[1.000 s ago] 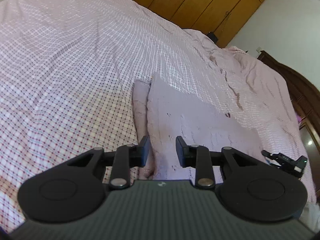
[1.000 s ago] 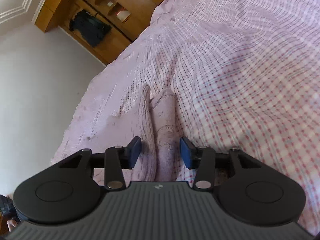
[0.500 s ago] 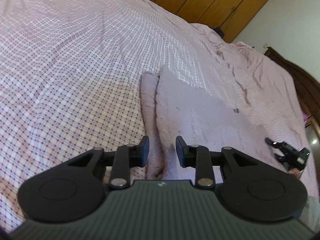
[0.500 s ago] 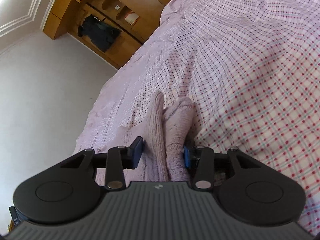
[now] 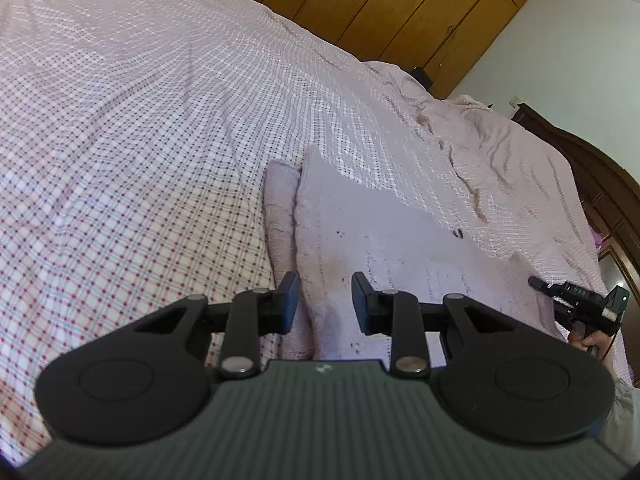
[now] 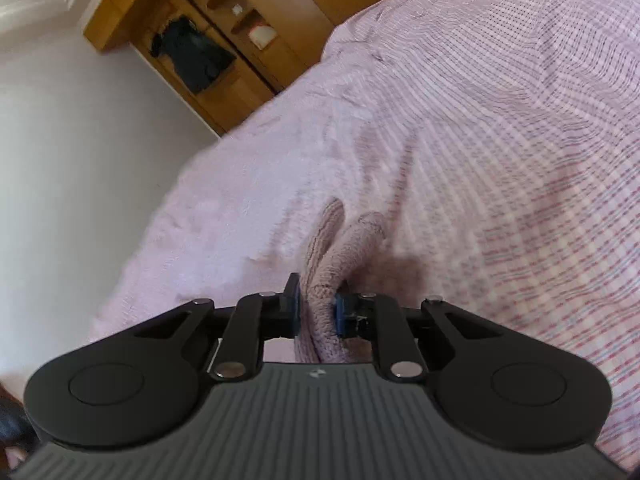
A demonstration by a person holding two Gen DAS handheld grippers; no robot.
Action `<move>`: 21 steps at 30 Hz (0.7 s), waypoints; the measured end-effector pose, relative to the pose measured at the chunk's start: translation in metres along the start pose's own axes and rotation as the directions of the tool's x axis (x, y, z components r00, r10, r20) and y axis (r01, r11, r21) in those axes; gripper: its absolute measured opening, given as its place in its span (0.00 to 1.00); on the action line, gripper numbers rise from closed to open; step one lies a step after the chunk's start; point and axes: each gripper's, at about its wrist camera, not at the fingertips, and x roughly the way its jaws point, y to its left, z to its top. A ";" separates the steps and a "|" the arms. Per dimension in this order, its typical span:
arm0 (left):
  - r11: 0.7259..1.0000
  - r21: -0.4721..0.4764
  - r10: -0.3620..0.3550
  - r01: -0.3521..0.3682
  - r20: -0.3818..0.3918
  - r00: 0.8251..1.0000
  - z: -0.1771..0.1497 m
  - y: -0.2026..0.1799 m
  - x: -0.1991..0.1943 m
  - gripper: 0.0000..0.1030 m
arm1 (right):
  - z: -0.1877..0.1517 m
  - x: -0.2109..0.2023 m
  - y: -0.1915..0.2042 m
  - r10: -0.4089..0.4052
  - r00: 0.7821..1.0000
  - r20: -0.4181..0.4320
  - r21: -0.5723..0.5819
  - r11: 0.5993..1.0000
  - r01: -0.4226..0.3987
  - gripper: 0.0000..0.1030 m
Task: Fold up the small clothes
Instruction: 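Lift the cardigan end with the right gripper and fold it over the body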
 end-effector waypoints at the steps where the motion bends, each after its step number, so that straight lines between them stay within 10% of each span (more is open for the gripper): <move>1: 1.000 0.005 -0.007 0.007 0.002 1.000 0.000 0.000 0.000 0.30 | 0.002 -0.001 0.005 0.009 1.000 0.007 0.029 1.000 -0.009 0.16; 13: 1.000 0.024 0.009 -0.009 0.029 1.000 0.008 -0.006 0.007 0.34 | -0.006 -0.002 0.098 -0.111 0.994 0.001 -0.031 0.993 0.111 0.15; 21: 0.979 0.153 0.115 -0.132 0.112 0.987 0.026 -0.017 -0.004 0.55 | -0.006 0.002 0.147 -0.230 0.973 -0.009 -0.117 0.967 0.228 0.15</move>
